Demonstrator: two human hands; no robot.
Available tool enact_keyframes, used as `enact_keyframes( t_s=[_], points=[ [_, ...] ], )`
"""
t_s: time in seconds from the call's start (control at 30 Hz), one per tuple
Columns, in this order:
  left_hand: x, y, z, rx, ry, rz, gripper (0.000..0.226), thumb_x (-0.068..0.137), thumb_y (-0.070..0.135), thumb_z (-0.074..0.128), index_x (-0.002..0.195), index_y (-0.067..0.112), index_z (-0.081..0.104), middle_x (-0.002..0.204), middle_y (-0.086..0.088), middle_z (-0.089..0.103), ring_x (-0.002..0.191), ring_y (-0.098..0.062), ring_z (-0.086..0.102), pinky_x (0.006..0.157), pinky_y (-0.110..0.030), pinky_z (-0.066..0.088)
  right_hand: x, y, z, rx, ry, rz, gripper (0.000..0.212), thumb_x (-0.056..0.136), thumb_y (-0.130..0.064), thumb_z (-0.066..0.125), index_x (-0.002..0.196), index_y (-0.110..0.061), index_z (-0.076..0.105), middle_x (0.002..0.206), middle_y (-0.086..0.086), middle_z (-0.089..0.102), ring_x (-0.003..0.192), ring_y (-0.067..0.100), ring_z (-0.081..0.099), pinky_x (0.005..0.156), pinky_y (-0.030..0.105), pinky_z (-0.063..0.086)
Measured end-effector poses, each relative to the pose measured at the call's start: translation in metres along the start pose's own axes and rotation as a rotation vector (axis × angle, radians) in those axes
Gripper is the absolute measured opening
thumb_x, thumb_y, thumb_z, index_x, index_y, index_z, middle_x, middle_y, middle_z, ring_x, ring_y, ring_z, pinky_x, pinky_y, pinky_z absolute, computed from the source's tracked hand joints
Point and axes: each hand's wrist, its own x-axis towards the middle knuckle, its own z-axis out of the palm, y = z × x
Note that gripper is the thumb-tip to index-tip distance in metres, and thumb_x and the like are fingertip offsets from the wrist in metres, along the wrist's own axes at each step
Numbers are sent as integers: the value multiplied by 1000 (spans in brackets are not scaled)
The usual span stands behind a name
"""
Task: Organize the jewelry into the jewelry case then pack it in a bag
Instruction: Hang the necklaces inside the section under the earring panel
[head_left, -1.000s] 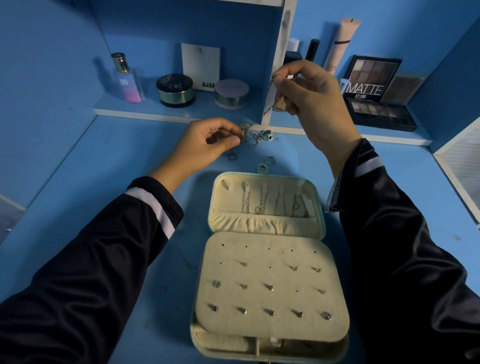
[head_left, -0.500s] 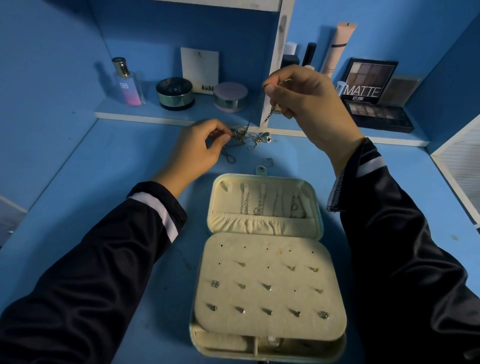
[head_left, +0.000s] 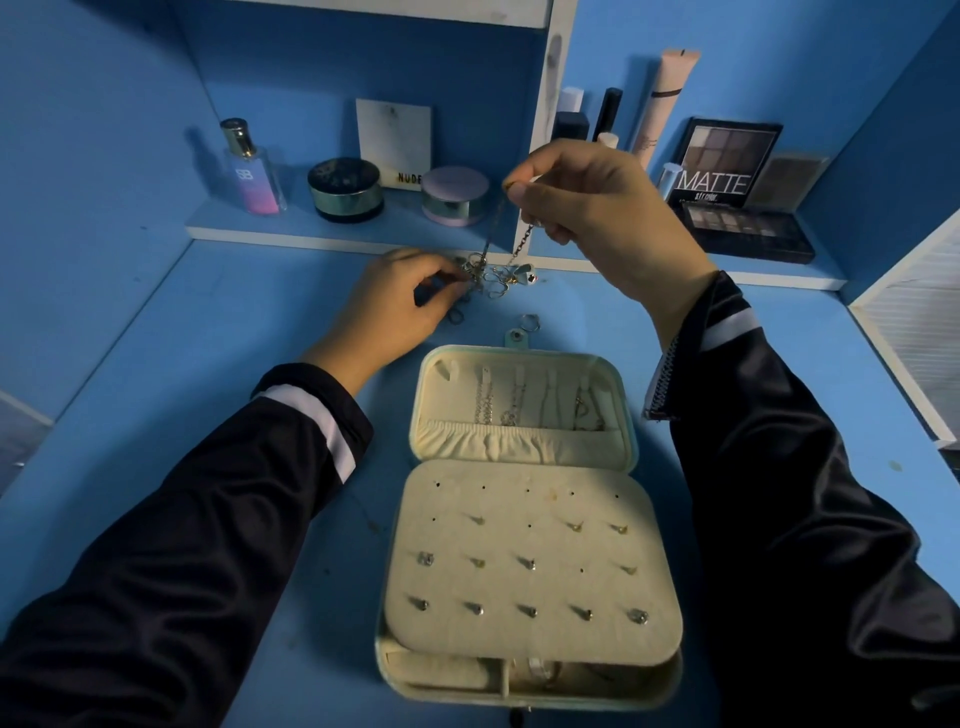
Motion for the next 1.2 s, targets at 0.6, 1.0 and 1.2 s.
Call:
enact_keyframes(
  t_s=[0.6, 1.0, 1.2],
  points=[
    [-25, 75, -27, -665, 159, -31, 11, 93, 16, 66, 104, 19, 66, 100, -9, 73, 94, -22, 69, 87, -29, 52, -32, -32, 24, 57, -18, -90, 9, 90, 2, 61, 98, 3, 62, 66, -15, 66, 57, -1, 52, 56, 14, 39],
    [-65, 93, -48, -473, 239, 17, 10, 91, 15, 69, 101, 17, 71, 94, 5, 73, 87, -12, 67, 80, -29, 52, -77, -52, 36, 43, 3, -84, 9, 88, 1, 65, 97, 3, 66, 70, -3, 63, 60, 1, 52, 57, 13, 39],
    [-86, 97, -56, -396, 200, 76, 10, 90, 11, 69, 99, 14, 72, 96, 7, 72, 89, -13, 67, 79, -36, 53, -102, -53, 40, -3, -34, -31, 11, 87, 1, 66, 98, 3, 68, 69, -12, 66, 62, -3, 56, 58, 9, 41]
  ],
)
